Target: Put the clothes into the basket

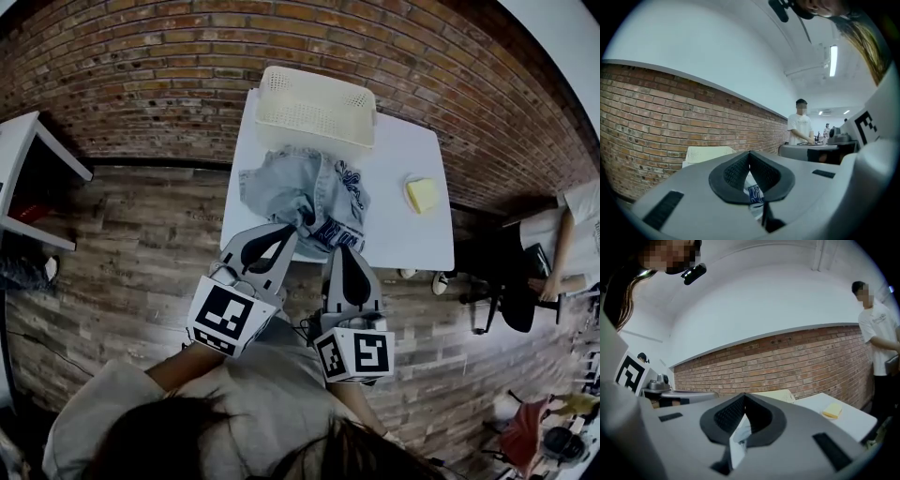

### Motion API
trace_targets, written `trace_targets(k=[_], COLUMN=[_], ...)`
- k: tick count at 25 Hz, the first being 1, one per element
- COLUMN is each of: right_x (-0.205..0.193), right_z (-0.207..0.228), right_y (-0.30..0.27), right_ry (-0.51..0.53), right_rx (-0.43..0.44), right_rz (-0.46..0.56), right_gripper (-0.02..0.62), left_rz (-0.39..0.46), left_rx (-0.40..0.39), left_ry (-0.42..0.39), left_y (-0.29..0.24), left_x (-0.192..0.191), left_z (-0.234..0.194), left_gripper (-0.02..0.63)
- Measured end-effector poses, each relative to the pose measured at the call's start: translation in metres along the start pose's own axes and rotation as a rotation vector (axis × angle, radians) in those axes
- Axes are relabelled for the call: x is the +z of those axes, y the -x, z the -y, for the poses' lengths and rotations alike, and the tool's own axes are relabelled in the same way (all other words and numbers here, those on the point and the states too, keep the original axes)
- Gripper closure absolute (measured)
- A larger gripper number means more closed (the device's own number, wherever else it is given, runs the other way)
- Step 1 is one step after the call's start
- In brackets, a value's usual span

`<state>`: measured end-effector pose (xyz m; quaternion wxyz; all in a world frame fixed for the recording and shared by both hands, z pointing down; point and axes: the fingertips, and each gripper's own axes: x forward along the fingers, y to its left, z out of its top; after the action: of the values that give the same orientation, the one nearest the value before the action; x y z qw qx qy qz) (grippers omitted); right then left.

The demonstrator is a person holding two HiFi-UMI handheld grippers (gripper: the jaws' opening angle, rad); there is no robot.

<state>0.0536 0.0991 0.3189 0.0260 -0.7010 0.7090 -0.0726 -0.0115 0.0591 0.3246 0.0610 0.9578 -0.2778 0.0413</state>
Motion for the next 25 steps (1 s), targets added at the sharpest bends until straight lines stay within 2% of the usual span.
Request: trace_targets(k=[10,20,25], right_x=[-0.007,-0.037,-0.049], right_z=[0.061,0.075,0.081], right_y=[-0.077,-0.107,-0.114], right_ry=[0.012,-0.006,-0.015], right_rx=[0.077,0.107,0.097], right_rz=[-0.074,-0.151,-0.197], right_gripper=[0.589,0.589,0.589], left_rz=[-0.053,-0.128,-0.201], left_rx=[0.075,0.069,0.024], left_ry=[0.033,0.067,0.099], left_y=[-0.085,-0.114,-0.125], left_x=[-0.011,-0.036,-0.054], left_z=[-0.04,-0.056,-0.061], left_gripper=[0.597,0.597,0.595])
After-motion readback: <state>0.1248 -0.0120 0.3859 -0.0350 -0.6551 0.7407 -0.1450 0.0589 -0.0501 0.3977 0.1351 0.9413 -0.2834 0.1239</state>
